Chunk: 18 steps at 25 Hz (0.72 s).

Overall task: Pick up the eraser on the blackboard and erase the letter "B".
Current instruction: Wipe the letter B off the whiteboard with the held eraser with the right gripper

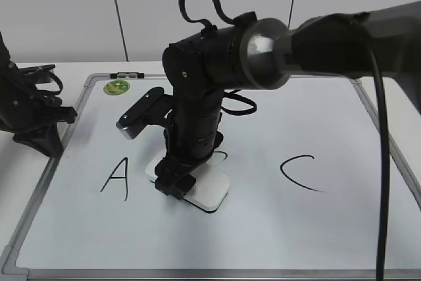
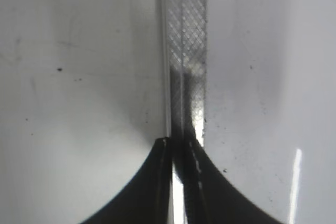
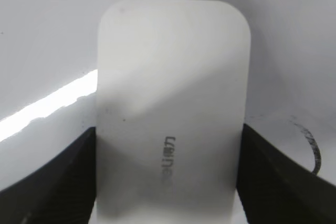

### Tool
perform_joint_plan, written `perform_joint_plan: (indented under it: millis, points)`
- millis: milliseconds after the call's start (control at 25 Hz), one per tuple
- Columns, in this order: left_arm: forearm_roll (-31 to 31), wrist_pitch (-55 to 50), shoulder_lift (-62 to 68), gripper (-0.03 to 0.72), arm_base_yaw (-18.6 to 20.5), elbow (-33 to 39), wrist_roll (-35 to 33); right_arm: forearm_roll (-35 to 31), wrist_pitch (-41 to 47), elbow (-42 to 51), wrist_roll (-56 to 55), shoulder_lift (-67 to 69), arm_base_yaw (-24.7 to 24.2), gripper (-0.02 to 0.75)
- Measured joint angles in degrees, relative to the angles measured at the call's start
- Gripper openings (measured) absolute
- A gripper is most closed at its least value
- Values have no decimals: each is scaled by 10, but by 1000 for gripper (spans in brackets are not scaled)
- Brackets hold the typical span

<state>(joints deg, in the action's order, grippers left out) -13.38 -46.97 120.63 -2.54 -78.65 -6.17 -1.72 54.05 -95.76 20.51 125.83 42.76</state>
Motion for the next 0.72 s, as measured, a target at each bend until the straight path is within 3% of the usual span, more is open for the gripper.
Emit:
perform_joint_plan:
  millis: [200, 400, 720]
  points:
    - [0, 0, 0, 38, 0, 0, 0, 9, -3, 0, -8, 0, 1, 541]
    - [0, 0, 0, 37, 0, 0, 0, 64, -5, 0, -78, 0, 6, 541]
    - [0, 0, 1, 39, 0, 0, 0, 83, -28, 0, -112, 1, -42, 540]
